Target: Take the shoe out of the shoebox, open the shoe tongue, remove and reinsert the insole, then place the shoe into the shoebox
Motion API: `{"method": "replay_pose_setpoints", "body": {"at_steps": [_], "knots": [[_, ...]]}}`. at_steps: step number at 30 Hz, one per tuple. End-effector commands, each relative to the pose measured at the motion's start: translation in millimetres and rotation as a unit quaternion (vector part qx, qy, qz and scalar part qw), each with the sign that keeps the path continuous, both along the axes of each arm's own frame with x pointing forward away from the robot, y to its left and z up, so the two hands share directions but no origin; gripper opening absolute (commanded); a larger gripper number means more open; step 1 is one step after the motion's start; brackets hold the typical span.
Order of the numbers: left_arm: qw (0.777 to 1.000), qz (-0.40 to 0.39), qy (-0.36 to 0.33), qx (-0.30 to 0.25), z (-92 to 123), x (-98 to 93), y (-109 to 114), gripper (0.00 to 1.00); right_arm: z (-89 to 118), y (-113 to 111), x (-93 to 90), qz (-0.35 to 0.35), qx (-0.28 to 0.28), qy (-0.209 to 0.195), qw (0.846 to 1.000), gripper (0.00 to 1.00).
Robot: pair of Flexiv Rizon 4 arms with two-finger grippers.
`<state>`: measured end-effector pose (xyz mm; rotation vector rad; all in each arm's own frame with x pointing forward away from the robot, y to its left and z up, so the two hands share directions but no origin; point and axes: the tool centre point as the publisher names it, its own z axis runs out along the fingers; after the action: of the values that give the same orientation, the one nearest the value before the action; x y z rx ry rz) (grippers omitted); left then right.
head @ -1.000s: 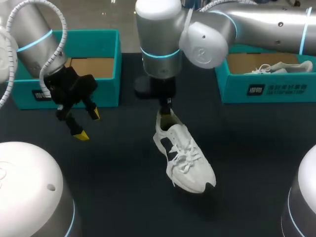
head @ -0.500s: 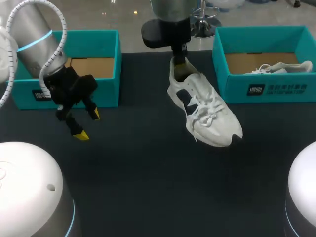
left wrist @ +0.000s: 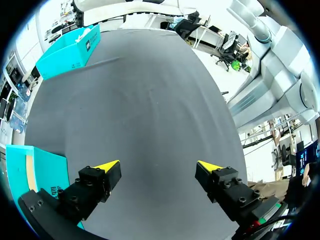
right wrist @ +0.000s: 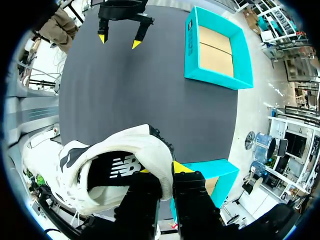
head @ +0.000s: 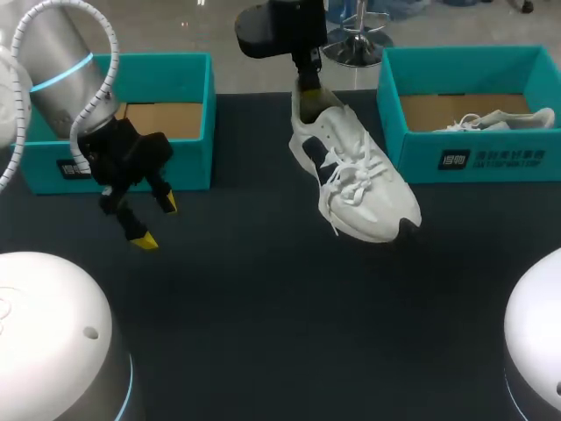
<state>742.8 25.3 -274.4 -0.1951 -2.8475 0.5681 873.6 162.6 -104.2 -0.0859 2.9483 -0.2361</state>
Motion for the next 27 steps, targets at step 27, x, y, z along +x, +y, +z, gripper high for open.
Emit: {"method": "replay_pose_setpoints", "body": {"at_steps": [27], "knots": [[1.0, 0.0, 0.0, 0.001, 0, -0.1, 0, 1.0, 5, -309, 250.7, -0.109, 0.007, -0.037, 0.993, 0.0]]}}
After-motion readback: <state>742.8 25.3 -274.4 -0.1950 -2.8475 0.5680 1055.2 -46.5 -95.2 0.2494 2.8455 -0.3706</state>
